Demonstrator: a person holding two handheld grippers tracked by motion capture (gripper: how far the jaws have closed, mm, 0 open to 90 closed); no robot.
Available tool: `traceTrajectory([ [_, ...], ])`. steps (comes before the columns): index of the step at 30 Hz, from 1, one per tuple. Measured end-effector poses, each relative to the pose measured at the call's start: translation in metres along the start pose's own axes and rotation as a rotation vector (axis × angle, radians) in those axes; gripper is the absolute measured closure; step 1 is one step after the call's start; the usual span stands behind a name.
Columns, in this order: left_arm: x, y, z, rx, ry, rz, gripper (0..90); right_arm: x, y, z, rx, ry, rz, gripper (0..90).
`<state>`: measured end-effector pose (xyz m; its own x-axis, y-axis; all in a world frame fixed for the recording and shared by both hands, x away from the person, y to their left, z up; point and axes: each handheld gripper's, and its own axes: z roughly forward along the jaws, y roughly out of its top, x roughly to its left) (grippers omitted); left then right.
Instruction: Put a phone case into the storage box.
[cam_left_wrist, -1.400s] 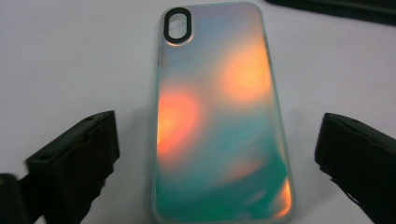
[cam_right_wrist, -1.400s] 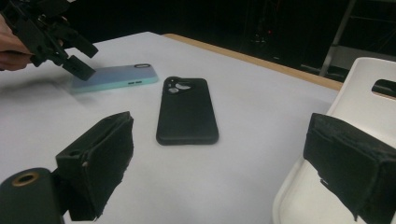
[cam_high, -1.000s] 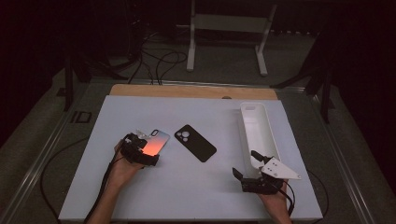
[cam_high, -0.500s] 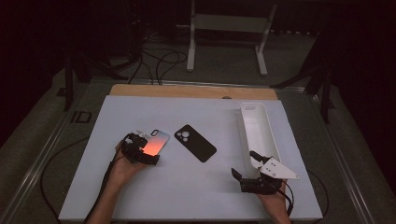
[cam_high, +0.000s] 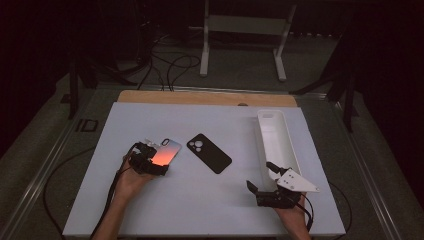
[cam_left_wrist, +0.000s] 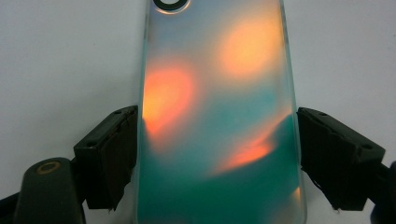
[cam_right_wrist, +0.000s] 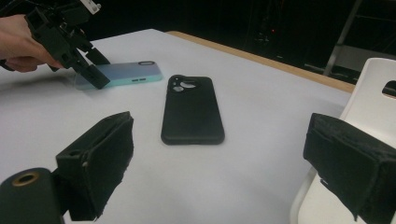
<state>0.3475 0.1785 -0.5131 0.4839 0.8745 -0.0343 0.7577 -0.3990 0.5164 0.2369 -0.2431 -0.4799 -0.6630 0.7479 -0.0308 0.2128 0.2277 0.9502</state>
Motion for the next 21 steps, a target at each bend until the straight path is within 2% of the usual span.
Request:
traceTrajectory([
  [5,-0.002,0.001,-0.008,-0.044,0.011,-0.004,17.2,-0.001,0.000,0.000,0.000,0.002,0.001,8.2],
  [10,-0.008,0.000,-0.017,-0.091,0.049,0.025,17.1,0.000,0.002,0.002,-0.002,0.002,0.006,8.2],
  [14,-0.011,-0.001,-0.021,-0.106,0.054,0.041,17.1,0.000,0.006,0.004,0.001,0.007,0.004,8.2],
  [21,-0.015,0.000,-0.034,-0.179,0.064,0.039,17.1,-0.001,0.015,0.010,0.016,0.034,0.007,8.2],
])
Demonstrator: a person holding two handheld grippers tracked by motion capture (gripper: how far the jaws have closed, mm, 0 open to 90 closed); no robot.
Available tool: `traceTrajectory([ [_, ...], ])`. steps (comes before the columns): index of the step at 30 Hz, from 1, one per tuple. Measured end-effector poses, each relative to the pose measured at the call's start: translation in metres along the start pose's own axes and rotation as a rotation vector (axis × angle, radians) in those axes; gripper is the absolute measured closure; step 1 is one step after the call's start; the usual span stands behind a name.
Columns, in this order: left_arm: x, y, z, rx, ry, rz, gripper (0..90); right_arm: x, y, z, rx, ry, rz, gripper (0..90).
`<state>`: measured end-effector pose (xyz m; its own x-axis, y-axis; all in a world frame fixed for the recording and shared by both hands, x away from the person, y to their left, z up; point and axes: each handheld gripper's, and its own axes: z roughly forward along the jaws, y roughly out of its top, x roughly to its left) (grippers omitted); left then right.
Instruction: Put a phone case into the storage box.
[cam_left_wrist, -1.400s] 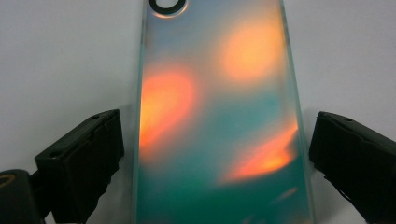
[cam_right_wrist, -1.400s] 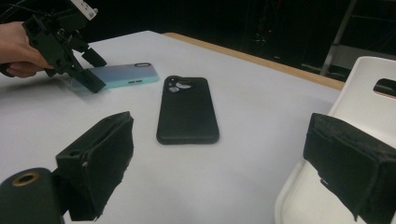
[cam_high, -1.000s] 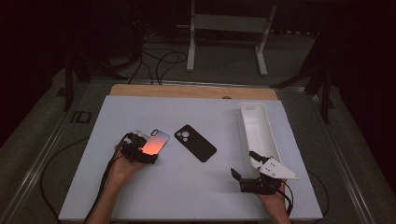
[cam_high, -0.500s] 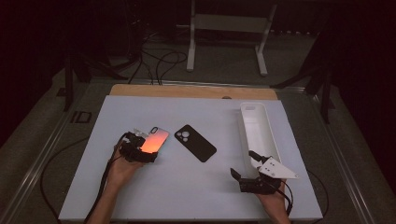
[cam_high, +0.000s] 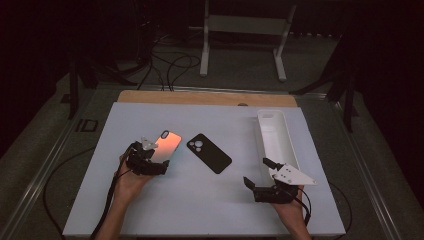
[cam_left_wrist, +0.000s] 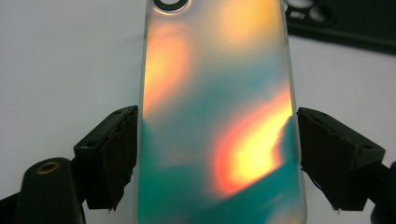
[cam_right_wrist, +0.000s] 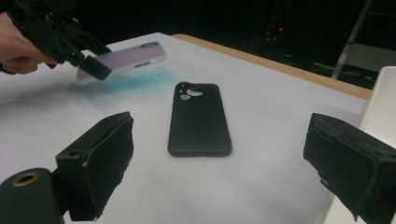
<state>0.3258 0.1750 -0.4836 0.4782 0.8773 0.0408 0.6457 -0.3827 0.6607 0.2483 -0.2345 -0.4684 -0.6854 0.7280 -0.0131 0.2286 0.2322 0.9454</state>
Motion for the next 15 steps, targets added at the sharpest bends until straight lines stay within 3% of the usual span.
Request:
traceTrajectory([
  [2,-0.001,0.002,-0.006,-0.030,-0.003,0.003,17.1,-0.001,0.004,0.002,0.012,-0.003,-0.008,8.2],
  [5,-0.004,0.006,-0.014,-0.071,-0.008,0.016,17.1,-0.004,0.011,0.005,0.005,0.018,0.022,8.2],
  [8,-0.007,0.009,-0.018,-0.080,-0.023,0.031,17.1,-0.006,0.015,0.008,0.007,0.025,0.037,8.1],
  [15,-0.025,0.022,-0.030,-0.153,-0.033,0.076,17.1,-0.009,0.032,0.023,0.021,0.054,0.052,8.1],
])
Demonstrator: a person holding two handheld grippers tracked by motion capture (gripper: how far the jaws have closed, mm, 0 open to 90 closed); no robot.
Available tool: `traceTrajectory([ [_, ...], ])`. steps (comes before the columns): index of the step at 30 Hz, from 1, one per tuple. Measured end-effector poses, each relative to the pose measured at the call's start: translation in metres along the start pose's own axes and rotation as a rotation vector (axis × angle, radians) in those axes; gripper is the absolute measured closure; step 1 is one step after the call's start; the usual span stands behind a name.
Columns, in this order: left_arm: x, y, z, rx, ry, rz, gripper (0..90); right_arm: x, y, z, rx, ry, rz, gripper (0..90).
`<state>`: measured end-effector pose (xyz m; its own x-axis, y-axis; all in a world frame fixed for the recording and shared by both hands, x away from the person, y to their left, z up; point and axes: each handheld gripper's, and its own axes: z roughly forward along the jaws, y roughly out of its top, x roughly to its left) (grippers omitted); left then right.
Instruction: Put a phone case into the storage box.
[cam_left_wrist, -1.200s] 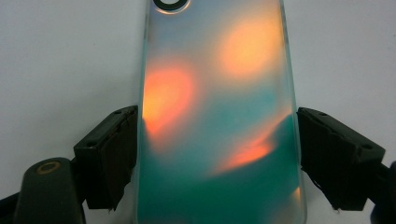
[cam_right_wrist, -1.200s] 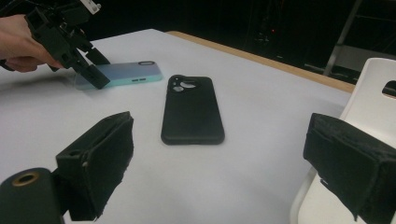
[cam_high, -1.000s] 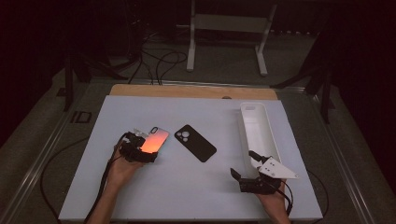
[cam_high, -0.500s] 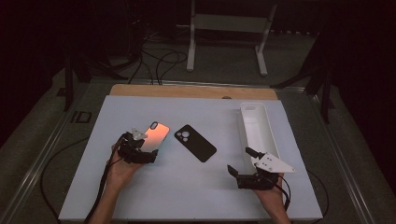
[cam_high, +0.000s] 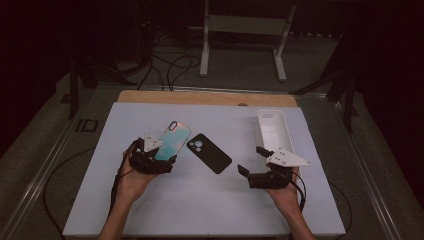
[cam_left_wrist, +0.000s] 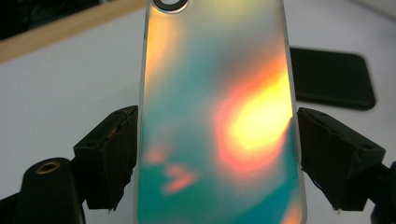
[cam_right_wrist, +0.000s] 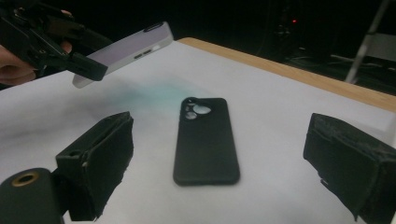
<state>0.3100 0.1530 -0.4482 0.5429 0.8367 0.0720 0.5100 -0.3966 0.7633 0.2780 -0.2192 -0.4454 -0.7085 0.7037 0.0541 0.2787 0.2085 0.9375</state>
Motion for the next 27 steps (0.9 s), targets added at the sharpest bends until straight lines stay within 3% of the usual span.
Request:
traceTrajectory([
  [4,-0.010,0.007,-0.005,-0.037,-0.030,0.020,17.0,0.001,0.011,0.009,0.013,0.021,-0.003,8.1],
  [13,-0.032,0.021,-0.019,-0.112,-0.070,0.113,17.0,0.009,0.033,0.029,0.030,0.059,-0.016,8.2],
  [19,-0.046,0.025,-0.024,-0.156,-0.079,0.167,17.0,0.016,0.044,0.042,0.024,0.096,-0.011,8.1],
  [27,-0.060,0.027,-0.025,-0.198,-0.092,0.209,17.0,0.022,0.051,0.054,0.021,0.139,0.019,8.2],
])
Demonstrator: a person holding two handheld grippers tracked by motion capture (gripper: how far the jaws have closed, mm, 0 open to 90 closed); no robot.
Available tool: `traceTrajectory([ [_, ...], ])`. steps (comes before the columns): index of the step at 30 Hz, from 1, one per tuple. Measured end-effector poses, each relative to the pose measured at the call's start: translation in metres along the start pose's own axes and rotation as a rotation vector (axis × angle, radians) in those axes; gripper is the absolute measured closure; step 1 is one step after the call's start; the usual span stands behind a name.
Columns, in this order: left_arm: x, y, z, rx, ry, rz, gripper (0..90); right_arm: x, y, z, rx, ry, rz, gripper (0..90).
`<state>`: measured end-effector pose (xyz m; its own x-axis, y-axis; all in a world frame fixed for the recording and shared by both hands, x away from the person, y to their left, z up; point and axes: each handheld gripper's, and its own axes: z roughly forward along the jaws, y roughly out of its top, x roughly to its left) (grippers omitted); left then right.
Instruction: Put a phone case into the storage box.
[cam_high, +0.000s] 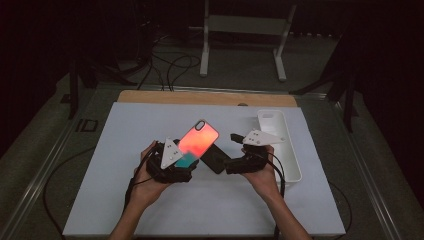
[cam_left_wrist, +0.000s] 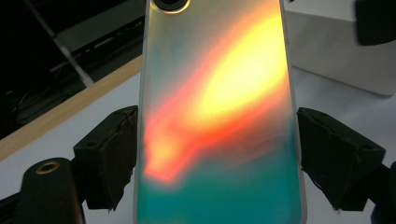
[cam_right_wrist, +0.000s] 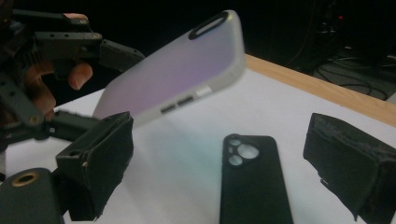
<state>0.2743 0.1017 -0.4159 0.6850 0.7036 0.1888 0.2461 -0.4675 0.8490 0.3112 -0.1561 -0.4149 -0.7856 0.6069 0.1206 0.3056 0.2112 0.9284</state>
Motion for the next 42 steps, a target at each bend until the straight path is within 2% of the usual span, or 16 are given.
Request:
traceTrajectory([
  [5,-0.009,0.001,0.002,-0.025,-0.024,0.020,16.9,0.002,0.004,0.007,-0.004,0.043,0.044,9.1],
  [9,-0.015,0.001,0.004,-0.035,-0.037,0.017,17.0,0.003,0.006,0.011,0.003,0.080,0.089,16.1],
  [13,-0.019,0.001,0.007,-0.043,-0.042,0.021,16.9,0.006,0.007,0.013,0.017,0.087,0.139,37.0],
  [14,-0.019,0.000,0.007,-0.045,-0.040,0.020,16.9,0.006,0.007,0.013,0.017,0.087,0.139,37.0],
  [15,-0.020,0.000,0.008,-0.047,-0.043,0.015,16.9,0.006,0.008,0.015,0.040,0.076,0.163,43.9],
  [17,-0.022,-0.001,0.009,-0.047,-0.036,0.012,16.9,0.007,0.008,0.016,0.049,0.076,0.170,45.7],
  [18,-0.022,-0.002,0.010,-0.051,-0.037,0.003,16.9,0.007,0.008,0.017,0.051,0.092,0.189,51.5],
  [21,-0.022,-0.003,0.011,-0.048,-0.035,0.001,16.9,0.007,0.008,0.017,0.055,0.122,0.210,59.8],
  [22,-0.022,-0.004,0.011,-0.044,-0.036,0.003,16.9,0.008,0.009,0.017,0.060,0.152,0.212,66.9],
  [25,-0.024,-0.004,0.013,-0.033,-0.038,0.009,17.0,0.010,0.010,0.019,0.064,0.183,0.215,75.9],
  [29,-0.024,-0.005,0.013,-0.027,-0.034,0.016,17.0,0.010,0.009,0.021,0.066,0.195,0.227,79.2],
  [31,-0.024,-0.005,0.013,-0.024,-0.034,0.017,17.0,0.010,0.009,0.021,0.065,0.220,0.247,81.1],
  [38,-0.026,-0.004,0.014,-0.001,-0.020,0.021,16.8,0.010,0.008,0.023,0.074,0.233,0.255,82.7],
  [39,-0.025,-0.004,0.015,0.008,-0.015,0.024,16.5,0.009,0.008,0.024,0.072,0.245,0.268,86.0],
  [41,-0.023,-0.004,0.016,0.021,-0.044,0.005,16.9,0.010,0.008,0.024,0.068,0.252,0.268,86.2],
  [42,-0.022,-0.004,0.016,0.027,-0.056,0.002,15.7,0.012,0.009,0.024,0.070,0.248,0.245,86.4],
])
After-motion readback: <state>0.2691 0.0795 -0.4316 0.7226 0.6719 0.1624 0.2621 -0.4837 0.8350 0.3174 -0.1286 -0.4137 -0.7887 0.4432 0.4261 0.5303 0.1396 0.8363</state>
